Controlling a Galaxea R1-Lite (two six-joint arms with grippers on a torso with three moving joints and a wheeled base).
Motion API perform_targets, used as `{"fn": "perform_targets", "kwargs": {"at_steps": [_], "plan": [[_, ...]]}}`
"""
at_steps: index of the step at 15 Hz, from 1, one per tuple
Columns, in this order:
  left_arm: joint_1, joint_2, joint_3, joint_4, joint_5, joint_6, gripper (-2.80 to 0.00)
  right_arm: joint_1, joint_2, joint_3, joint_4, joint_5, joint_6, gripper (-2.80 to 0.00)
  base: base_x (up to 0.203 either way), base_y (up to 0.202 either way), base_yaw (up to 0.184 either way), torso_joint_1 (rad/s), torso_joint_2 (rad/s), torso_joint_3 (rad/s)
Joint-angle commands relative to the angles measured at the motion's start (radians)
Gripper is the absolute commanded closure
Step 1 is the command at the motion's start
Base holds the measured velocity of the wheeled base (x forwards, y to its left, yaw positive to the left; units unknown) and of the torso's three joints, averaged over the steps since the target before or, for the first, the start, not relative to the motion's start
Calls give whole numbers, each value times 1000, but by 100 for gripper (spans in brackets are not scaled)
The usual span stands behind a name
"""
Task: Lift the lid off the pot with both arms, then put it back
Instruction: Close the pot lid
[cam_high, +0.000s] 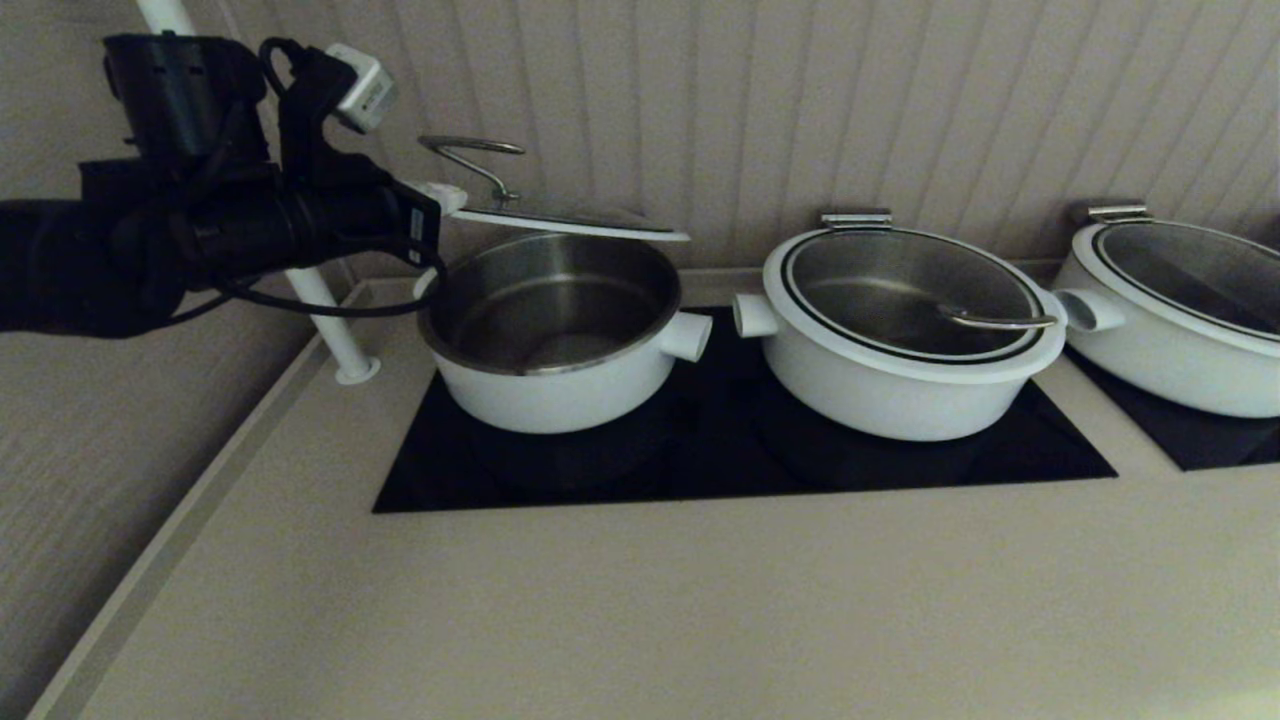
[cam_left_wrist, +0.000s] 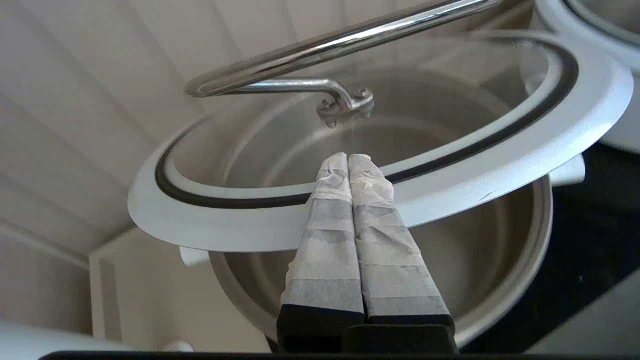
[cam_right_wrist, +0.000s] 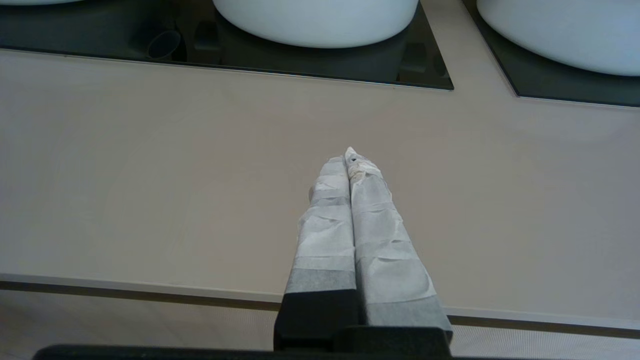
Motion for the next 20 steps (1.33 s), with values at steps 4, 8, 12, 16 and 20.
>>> {"fn": "perform_targets", "kwargs": {"at_steps": [4, 8, 12, 16, 20], "plan": [[0, -16, 51, -4, -1, 1, 0, 0, 1, 0, -1, 1, -1, 0, 0, 0, 0, 0, 0, 0], [0, -37, 140, -32, 0, 1, 0, 0, 1, 0, -1, 1, -1, 0, 0, 0, 0, 0, 0, 0], [3, -41, 217, -113, 0, 3, 0, 0, 1, 0, -1, 1, -1, 0, 0, 0, 0, 0, 0, 0], [3, -40, 262, -122, 2, -1, 0, 0, 1, 0, -1, 1, -1, 0, 0, 0, 0, 0, 0, 0], [14, -30, 361, -249, 2, 1, 0, 0, 1, 0, -1, 1, -1, 0, 0, 0, 0, 0, 0, 0]]}}
